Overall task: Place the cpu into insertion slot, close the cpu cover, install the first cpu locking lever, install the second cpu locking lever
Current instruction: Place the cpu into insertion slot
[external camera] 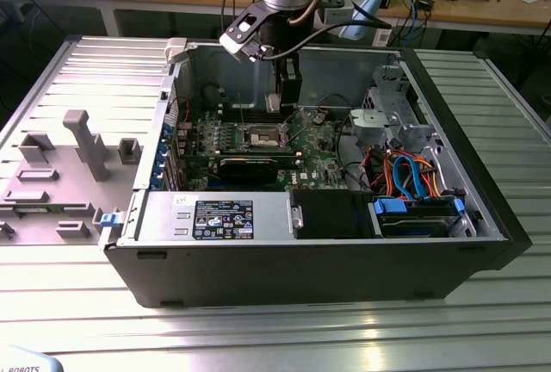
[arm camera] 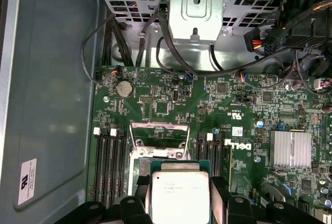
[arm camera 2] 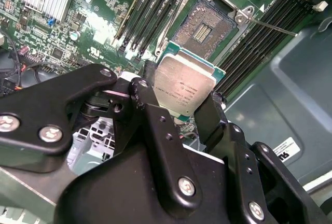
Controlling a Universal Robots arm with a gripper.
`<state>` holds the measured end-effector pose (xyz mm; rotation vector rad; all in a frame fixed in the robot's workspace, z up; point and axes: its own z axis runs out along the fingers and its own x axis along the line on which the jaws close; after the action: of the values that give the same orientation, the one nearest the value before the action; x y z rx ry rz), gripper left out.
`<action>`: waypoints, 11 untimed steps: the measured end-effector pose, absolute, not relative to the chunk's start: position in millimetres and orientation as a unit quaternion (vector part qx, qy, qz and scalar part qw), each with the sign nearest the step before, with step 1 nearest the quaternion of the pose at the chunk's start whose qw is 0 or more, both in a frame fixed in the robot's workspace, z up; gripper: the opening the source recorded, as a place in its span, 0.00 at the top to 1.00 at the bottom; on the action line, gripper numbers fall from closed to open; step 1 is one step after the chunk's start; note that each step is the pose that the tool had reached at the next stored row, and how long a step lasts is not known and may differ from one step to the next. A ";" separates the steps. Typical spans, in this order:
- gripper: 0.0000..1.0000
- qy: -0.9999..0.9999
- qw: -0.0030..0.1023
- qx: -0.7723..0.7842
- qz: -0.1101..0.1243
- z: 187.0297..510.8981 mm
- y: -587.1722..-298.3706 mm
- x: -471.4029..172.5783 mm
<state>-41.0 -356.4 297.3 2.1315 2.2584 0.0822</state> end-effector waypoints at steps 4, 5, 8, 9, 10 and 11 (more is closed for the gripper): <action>0.45 0.726 0.018 0.687 0.026 297.3 -356.4 -41.1; 0.45 0.726 0.018 0.687 0.026 297.3 -356.4 -41.1; 0.45 0.726 0.018 0.687 0.026 297.3 -356.4 -41.1; 0.45 0.726 0.018 0.687 0.026 297.3 -356.4 -41.0; 0.45 0.726 0.018 0.687 0.026 296.9 -356.4 -41.0; 0.45 0.726 0.018 0.687 0.027 296.4 -356.4 -41.0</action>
<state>-41.0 -356.4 296.4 2.1354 2.2547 0.0825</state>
